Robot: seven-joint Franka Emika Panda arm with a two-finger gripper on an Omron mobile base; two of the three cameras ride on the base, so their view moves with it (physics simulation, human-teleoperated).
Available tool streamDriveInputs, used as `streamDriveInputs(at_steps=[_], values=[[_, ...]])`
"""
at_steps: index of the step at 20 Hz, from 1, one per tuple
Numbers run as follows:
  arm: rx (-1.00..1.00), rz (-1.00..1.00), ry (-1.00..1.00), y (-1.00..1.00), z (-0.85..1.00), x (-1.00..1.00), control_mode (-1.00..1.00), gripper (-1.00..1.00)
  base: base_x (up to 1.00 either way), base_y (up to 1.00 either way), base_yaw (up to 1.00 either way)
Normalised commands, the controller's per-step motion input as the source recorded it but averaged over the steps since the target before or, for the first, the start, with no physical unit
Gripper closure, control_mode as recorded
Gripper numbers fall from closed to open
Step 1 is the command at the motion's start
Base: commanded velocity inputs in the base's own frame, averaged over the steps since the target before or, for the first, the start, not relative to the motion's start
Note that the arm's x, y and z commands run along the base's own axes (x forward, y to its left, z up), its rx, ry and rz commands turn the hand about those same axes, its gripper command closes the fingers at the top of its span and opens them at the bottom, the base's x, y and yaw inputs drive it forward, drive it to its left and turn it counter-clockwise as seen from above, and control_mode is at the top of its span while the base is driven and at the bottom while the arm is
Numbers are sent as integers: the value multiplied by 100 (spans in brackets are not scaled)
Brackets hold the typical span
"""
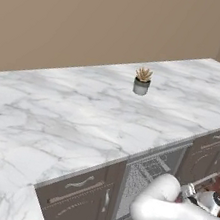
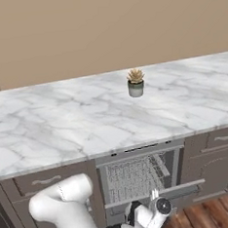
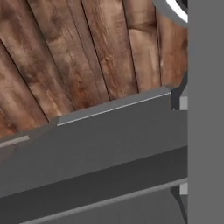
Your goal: Open the dishwasher door and pull out the top rack.
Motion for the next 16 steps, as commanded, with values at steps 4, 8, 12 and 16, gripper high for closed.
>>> streamDriveInputs(at_steps=[4,8,12,16], values=[[0,0,40,-100,-100,-100,-100,100,0,0,0],[0,0,38,-100,-92,-100,-100,100,0,0,0],[10,0,26,-100,-13,-97,-100,100,0,0,0],[17,0,18,-94,77,-79,-100,-100,0,0,0]])
